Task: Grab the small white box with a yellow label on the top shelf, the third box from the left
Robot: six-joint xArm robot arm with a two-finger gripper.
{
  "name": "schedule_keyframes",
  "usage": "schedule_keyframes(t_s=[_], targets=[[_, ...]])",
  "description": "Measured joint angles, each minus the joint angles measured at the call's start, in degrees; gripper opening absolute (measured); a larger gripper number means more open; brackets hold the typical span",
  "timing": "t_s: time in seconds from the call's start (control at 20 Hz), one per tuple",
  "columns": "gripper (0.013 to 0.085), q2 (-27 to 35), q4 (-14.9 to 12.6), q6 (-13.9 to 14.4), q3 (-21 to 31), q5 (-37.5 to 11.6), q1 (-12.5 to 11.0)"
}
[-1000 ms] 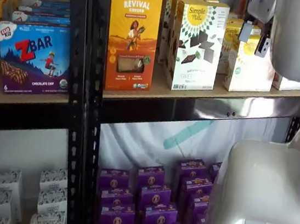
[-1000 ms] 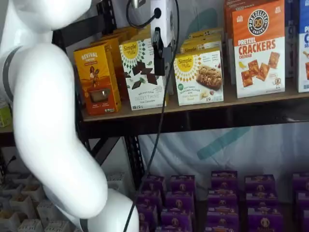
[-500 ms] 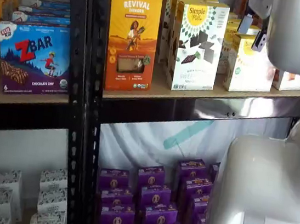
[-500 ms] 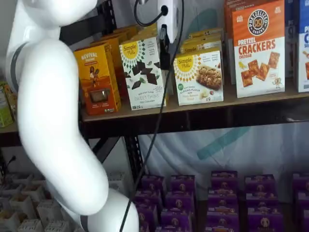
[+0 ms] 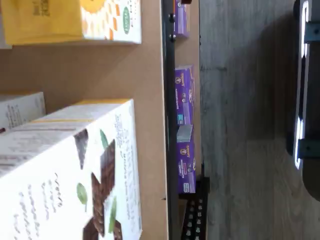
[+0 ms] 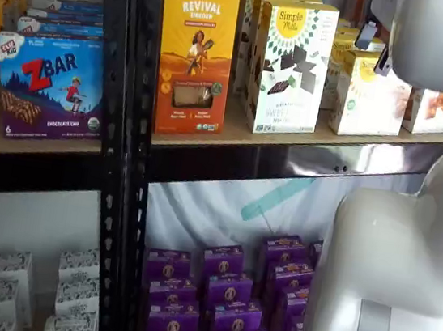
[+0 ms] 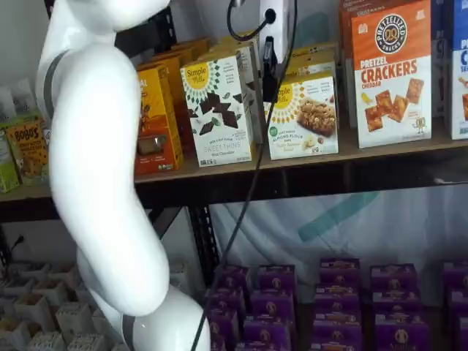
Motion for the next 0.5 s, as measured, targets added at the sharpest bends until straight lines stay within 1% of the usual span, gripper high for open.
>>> schedule_keyframes(t_s=[0.25,0.35,0.5], targets=[[0.085,2.0,-1.2,-0.7,-1.3,-1.2,-0.2],[0.085,2.5,-2.6,-0.8,-1.3,-1.7,0.2],[0.085,3.4,-4.8,-0.6,-1.8,-1.0,1.0]])
